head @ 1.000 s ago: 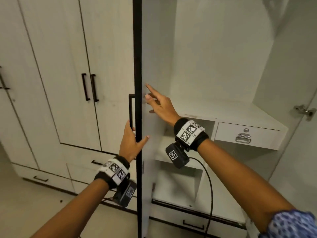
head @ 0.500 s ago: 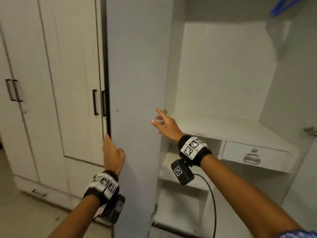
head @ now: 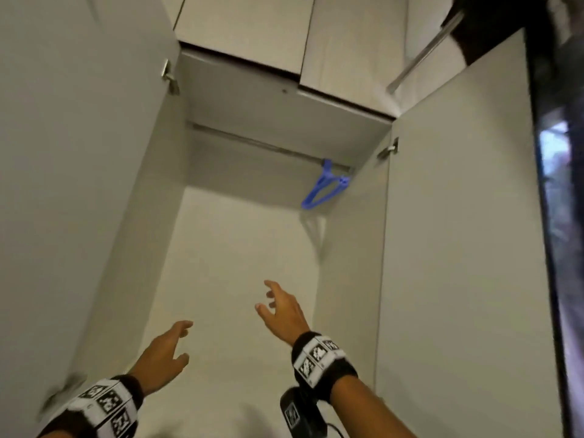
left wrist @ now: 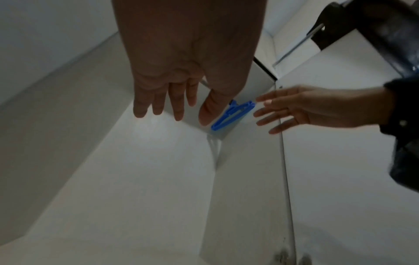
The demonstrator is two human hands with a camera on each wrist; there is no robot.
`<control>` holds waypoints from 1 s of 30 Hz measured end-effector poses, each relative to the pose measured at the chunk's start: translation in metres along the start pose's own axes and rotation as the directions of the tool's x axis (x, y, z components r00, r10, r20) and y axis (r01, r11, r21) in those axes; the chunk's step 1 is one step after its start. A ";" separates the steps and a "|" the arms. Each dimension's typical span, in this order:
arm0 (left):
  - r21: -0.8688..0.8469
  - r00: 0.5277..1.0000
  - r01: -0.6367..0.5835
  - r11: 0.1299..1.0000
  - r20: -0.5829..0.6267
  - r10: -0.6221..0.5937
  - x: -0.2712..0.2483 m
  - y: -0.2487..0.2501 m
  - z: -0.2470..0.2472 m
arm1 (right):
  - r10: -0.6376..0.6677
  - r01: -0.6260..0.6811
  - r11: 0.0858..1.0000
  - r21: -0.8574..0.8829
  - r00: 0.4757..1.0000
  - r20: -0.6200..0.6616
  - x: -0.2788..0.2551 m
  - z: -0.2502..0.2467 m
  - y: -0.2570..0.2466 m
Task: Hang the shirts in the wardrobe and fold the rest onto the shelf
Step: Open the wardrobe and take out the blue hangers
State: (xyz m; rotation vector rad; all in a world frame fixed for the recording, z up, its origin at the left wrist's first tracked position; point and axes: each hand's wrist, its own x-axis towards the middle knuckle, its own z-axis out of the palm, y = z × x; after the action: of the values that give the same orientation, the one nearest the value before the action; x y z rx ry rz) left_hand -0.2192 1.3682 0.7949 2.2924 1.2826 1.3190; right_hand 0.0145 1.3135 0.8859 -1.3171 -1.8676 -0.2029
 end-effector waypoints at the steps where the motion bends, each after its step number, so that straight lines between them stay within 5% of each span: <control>1: -0.011 1.000 -0.030 0.999 -0.008 0.030 0.022 0.014 0.005 | 0.004 -0.005 1.000 -0.021 1.000 -0.022 0.006 -0.016 0.014; 14: -0.076 0.967 -0.237 0.969 -0.118 0.227 0.224 0.133 0.042 | -0.046 -0.048 0.936 -0.350 0.966 -0.256 0.110 -0.151 0.108; 19: -0.066 0.945 -0.301 0.951 -0.157 0.288 0.294 0.140 0.052 | -0.089 -0.060 0.944 -0.325 0.902 -0.423 0.167 -0.176 0.122; 30: -0.045 0.897 -0.412 0.910 -0.198 0.396 0.449 0.126 0.071 | -0.203 -0.132 0.835 -0.534 0.828 -0.522 0.287 -0.208 0.150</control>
State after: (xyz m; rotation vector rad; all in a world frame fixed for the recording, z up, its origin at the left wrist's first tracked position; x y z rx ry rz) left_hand 0.0102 1.6517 1.0940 2.5139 0.7903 1.7159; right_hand 0.2176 1.4686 1.1733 -1.3834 -1.3503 -1.1100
